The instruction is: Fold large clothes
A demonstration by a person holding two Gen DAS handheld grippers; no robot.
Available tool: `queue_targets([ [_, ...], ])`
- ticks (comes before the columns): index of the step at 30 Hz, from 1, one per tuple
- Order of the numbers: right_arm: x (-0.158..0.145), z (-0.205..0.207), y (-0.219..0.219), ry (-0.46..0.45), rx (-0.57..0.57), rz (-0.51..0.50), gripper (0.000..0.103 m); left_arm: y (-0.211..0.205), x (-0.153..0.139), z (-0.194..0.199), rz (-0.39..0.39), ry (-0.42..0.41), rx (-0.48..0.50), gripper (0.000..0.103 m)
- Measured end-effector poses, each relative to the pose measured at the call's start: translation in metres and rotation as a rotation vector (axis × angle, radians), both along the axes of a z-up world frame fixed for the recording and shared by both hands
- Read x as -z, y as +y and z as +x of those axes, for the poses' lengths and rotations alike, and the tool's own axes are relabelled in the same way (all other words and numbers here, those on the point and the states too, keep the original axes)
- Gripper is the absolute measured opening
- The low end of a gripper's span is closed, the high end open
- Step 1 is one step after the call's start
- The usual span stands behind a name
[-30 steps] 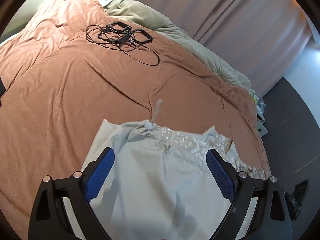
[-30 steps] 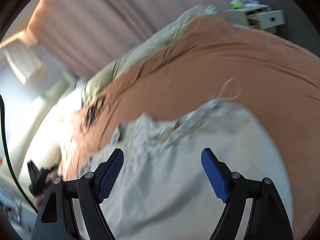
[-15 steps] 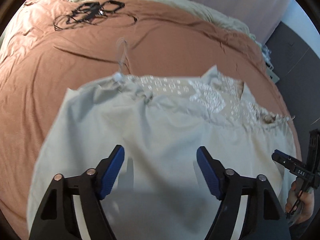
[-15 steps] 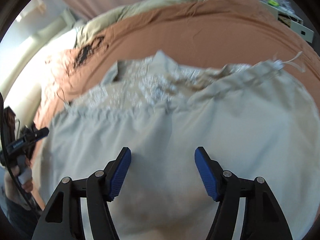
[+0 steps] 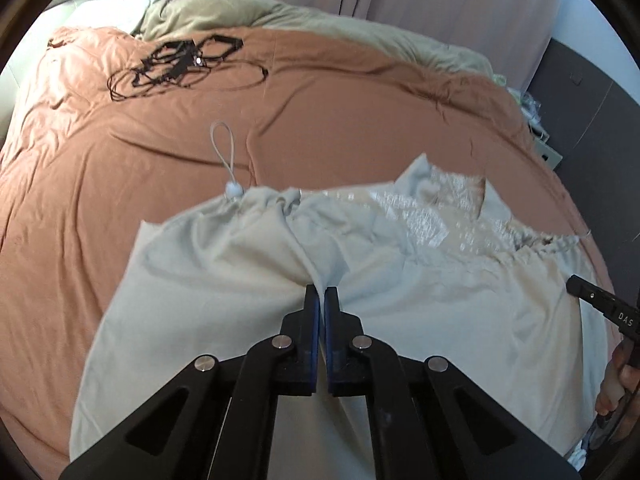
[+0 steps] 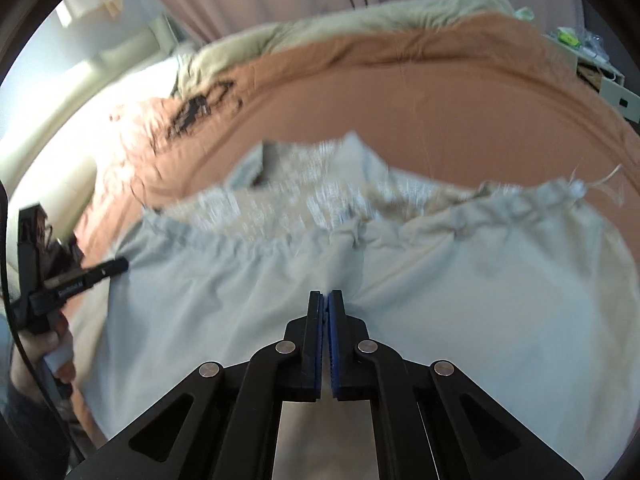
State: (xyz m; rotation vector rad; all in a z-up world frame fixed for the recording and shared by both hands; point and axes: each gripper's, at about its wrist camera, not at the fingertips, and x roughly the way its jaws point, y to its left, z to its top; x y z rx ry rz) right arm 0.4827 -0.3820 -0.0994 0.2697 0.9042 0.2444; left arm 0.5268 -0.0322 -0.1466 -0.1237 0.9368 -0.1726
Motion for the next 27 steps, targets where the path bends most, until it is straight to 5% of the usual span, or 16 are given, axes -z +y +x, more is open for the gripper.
queue_targets([
  [6,0.001,0.017,0.003,-0.001,0.011,-0.008,0.003,-0.004,0.009,0.020,0.003,0.020,0.000,0.004],
  [14,0.043,0.033,0.006,0.087,0.056,-0.058,0.002,-0.010,0.060,0.045,0.006,0.138,-0.017,0.005],
  [20,0.055,0.041,0.007,0.146,0.116,-0.087,0.004,0.000,0.054,0.047,-0.058,0.208,-0.043,0.005],
  [22,0.050,0.039,0.006,0.163,0.130,-0.088,0.015,0.004,0.042,0.040,-0.073,0.190,-0.052,0.006],
  [23,0.047,0.037,0.005,0.168,0.132,-0.084,0.029,0.005,0.037,0.036,-0.072,0.176,-0.051,0.006],
  [26,0.030,0.022,0.005,0.152,0.127,-0.085,0.056,0.012,0.013,0.014,-0.090,0.132,-0.063,0.032],
  [27,0.026,0.018,0.005,0.146,0.128,-0.084,0.057,0.014,0.008,0.010,-0.106,0.125,-0.065,0.063],
])
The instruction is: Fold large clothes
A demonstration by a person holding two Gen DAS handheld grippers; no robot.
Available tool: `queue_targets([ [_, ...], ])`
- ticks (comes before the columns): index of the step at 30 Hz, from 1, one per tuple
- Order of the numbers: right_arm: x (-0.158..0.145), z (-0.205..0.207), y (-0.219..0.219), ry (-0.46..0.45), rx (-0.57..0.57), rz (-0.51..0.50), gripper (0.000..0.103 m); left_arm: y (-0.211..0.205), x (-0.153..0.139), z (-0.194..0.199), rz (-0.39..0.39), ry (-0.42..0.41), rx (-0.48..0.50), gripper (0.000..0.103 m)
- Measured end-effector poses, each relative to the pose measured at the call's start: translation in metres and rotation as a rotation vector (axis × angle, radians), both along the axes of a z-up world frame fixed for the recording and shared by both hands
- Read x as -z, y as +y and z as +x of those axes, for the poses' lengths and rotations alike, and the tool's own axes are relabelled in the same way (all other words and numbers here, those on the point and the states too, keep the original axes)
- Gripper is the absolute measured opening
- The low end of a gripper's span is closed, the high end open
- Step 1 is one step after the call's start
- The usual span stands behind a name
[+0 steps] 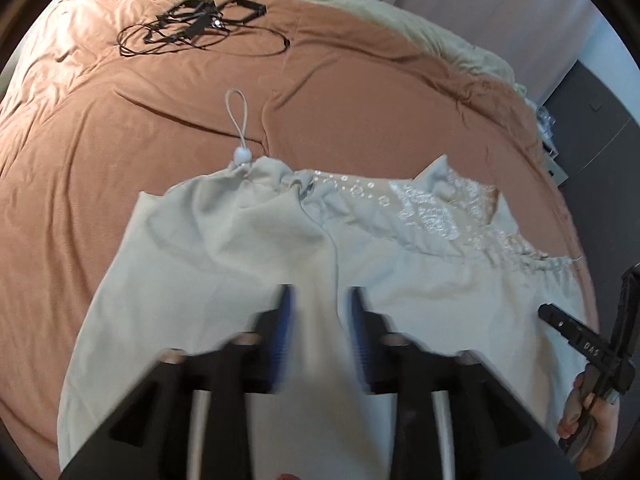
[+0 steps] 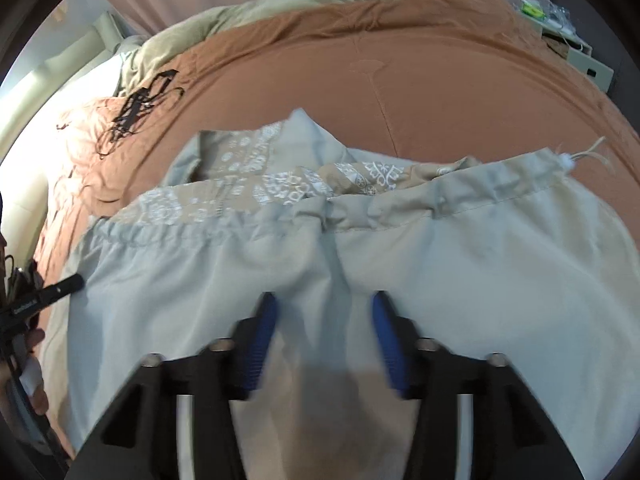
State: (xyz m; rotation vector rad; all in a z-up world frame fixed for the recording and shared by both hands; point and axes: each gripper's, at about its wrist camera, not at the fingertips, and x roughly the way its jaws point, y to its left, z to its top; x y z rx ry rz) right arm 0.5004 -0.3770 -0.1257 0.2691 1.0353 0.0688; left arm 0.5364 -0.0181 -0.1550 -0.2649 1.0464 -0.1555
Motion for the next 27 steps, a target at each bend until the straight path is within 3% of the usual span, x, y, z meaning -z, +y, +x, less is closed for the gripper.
queue_targets([
  [1,-0.005,-0.006,0.000,-0.007,0.002,0.010,0.058,0.003,-0.007,-0.009,-0.024,-0.015,-0.005,0.092],
  [2,-0.011,-0.014,0.000,-0.012,0.004,0.025,0.058,0.005,-0.012,-0.017,-0.039,-0.032,-0.011,0.097],
  [8,-0.029,-0.046,0.009,-0.025,-0.003,0.041,0.058,0.028,-0.033,-0.066,-0.070,-0.077,-0.082,0.097],
  [21,-0.074,-0.124,0.049,-0.067,-0.059,0.024,0.058,0.106,-0.033,-0.168,-0.141,-0.120,-0.214,0.097],
  [27,-0.085,-0.160,0.076,-0.084,-0.111,0.010,0.058,0.130,-0.023,-0.198,-0.185,-0.116,-0.253,0.084],
])
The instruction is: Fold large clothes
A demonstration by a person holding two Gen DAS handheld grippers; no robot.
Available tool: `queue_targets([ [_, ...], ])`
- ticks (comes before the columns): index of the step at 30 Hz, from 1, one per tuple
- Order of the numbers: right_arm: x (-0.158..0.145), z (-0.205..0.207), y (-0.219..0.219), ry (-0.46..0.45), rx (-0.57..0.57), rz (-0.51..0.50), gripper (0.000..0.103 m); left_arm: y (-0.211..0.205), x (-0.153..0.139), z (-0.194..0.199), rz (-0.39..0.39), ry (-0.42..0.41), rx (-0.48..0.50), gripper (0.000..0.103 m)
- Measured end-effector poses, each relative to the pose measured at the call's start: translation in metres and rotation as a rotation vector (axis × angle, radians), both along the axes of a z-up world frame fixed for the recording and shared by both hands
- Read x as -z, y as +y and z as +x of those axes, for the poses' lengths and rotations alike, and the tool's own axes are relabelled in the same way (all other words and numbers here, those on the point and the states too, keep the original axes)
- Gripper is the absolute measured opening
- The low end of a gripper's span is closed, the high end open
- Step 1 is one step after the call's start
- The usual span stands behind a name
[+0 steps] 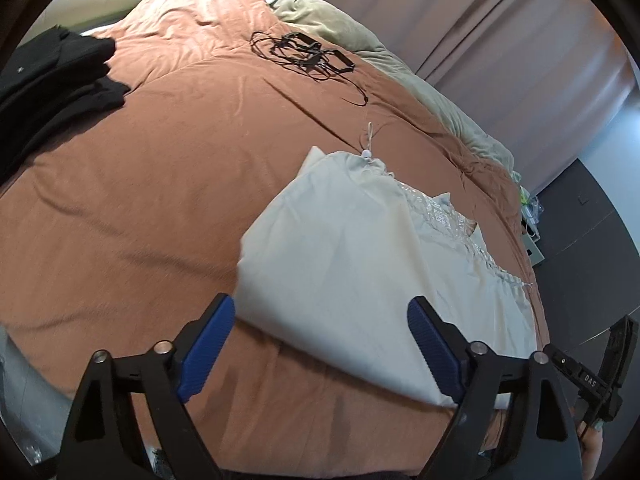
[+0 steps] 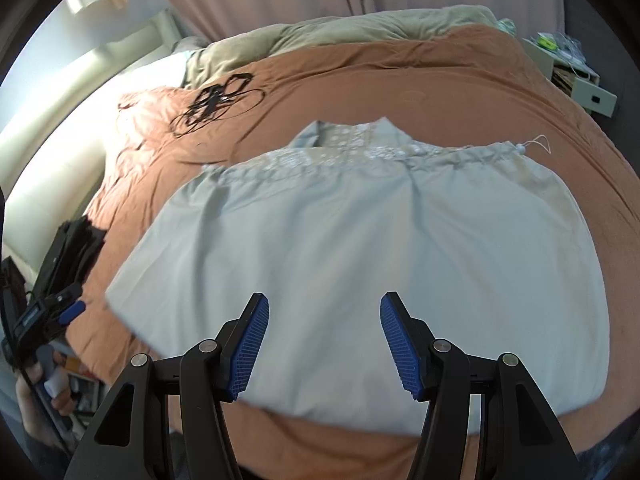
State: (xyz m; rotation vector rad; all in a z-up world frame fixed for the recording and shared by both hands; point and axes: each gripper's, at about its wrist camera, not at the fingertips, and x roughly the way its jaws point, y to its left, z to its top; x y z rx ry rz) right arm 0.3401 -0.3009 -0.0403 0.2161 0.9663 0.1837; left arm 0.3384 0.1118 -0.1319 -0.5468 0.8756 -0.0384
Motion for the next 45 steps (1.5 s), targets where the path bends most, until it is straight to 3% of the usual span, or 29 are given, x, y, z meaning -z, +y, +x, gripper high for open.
queue_targets([
  [9,0.002,-0.045,0.041,0.025,-0.072,-0.031,0.058,0.023,0.010,-0.035,-0.071,-0.024,-0.020,0.076],
  [17,0.015,-0.064,0.069,0.059,-0.111,-0.075,0.058,0.043,0.020,-0.050,-0.131,-0.038,-0.051,0.075],
  [29,0.076,-0.016,0.087,0.186,-0.085,-0.107,0.058,0.061,0.036,-0.055,-0.191,-0.032,-0.070,0.075],
  [37,0.088,0.018,0.086,0.200,-0.067,-0.152,0.058,0.061,0.048,-0.042,-0.239,-0.007,-0.067,0.075],
  [45,0.098,0.050,0.080,0.227,-0.039,-0.123,0.058,0.050,0.058,-0.020,-0.268,0.013,-0.028,0.075],
])
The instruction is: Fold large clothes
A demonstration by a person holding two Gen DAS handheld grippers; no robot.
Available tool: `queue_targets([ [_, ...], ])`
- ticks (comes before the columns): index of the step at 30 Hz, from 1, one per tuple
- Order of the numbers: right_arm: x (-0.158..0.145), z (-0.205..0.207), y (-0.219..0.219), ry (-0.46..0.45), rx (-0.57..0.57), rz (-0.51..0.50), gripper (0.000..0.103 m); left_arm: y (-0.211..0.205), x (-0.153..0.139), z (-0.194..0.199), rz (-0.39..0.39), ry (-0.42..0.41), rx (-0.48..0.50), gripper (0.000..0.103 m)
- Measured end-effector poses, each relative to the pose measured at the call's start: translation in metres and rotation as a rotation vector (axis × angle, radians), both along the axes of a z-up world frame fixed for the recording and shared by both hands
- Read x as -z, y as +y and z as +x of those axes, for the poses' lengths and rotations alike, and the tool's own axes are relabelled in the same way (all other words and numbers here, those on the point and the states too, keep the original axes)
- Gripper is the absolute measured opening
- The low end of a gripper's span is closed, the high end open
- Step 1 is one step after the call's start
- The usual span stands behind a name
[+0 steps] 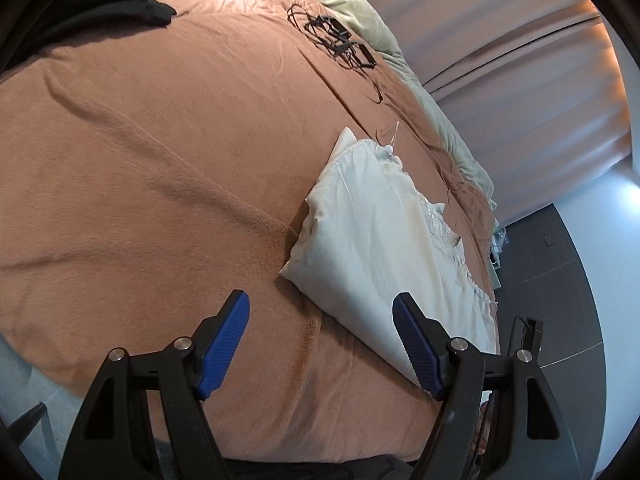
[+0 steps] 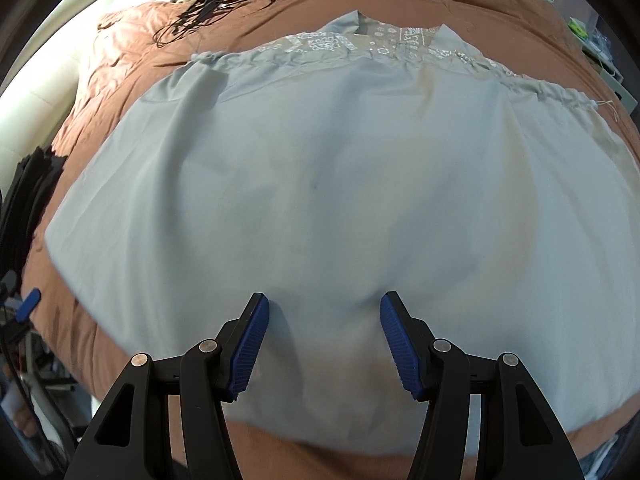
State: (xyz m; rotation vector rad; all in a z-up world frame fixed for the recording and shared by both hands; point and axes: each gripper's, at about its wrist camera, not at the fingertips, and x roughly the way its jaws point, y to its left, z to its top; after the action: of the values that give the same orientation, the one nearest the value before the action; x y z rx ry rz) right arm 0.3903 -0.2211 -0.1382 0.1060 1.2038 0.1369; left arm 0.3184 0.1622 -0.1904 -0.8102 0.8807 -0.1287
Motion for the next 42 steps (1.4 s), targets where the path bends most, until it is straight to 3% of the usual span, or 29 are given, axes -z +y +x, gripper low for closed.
queue_targets([
  [14,0.005,0.056,-0.016,-0.027,0.052,0.053,0.058,-0.015,0.026,0.042,-0.041,0.073,0.019,0.075],
  [16,0.005,0.064,-0.019,-0.032,0.055,0.058,0.058,-0.017,0.030,0.046,-0.036,0.085,0.016,0.067],
  [23,0.005,0.100,-0.031,-0.051,0.090,0.057,0.038,-0.021,0.035,0.064,-0.010,0.105,-0.017,0.066],
  [30,0.010,0.140,-0.044,-0.063,0.114,0.041,0.026,-0.022,0.038,0.072,-0.007,0.104,-0.029,0.066],
  [35,0.015,0.168,-0.060,-0.081,0.147,0.043,0.005,-0.026,0.037,0.074,-0.010,0.083,-0.016,0.066],
  [37,0.016,0.175,-0.065,-0.076,0.153,0.054,0.002,-0.027,0.037,0.073,-0.005,0.078,-0.011,0.065],
  [39,0.017,0.181,-0.069,-0.070,0.163,0.075,0.001,-0.027,0.038,0.074,-0.002,0.083,-0.017,0.058],
  [42,0.013,0.177,-0.072,-0.042,0.164,0.115,0.002,-0.024,0.042,0.077,-0.059,0.098,-0.032,0.031],
])
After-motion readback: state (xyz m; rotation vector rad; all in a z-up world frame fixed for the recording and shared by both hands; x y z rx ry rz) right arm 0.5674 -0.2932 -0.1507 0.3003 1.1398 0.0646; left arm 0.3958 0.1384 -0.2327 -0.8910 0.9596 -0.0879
